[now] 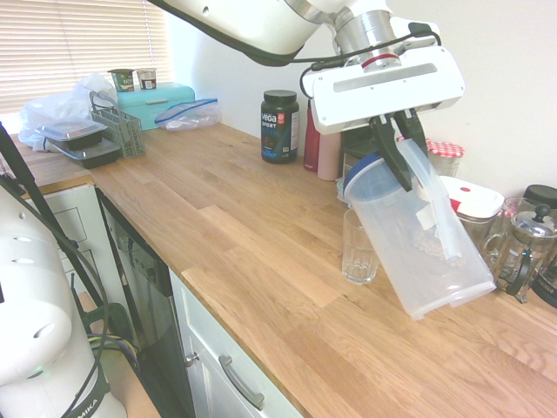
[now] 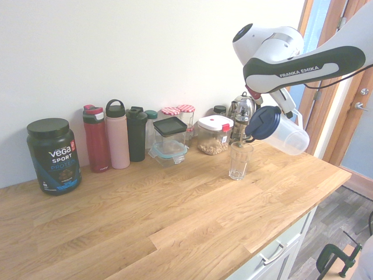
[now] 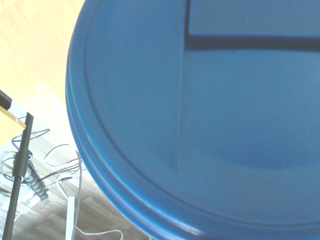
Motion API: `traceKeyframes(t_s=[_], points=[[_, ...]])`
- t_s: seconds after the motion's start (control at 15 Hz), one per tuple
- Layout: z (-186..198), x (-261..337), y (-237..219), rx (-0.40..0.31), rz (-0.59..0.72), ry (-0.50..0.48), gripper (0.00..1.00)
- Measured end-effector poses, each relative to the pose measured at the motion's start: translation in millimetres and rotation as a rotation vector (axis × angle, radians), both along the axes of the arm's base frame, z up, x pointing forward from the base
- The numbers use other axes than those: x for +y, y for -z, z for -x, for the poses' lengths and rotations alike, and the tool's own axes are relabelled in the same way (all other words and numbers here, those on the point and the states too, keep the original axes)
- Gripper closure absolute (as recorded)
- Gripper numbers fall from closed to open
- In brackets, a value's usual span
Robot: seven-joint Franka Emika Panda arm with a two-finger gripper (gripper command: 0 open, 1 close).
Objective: Pour me some water
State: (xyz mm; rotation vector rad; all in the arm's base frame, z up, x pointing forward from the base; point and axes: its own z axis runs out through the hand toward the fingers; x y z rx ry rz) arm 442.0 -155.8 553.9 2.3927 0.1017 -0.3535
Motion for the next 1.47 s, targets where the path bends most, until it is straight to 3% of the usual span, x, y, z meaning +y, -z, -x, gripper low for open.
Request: traceKeyframes(t_s=[0.2, 0.47, 0.93, 1.13, 1.47], points=[[14, -16, -15, -0.082, -0.112, 0.053, 1.0], [63, -58, -46, -0.231, -0.313, 0.132, 1.0], [116, -130, 19, -0.507, -0.571, 0.338, 1.0], [118, -129, 33, -0.633, -0.664, 0.377, 1.0], [157, -113, 54, -0.646, -0.701, 0.383, 1.0]])
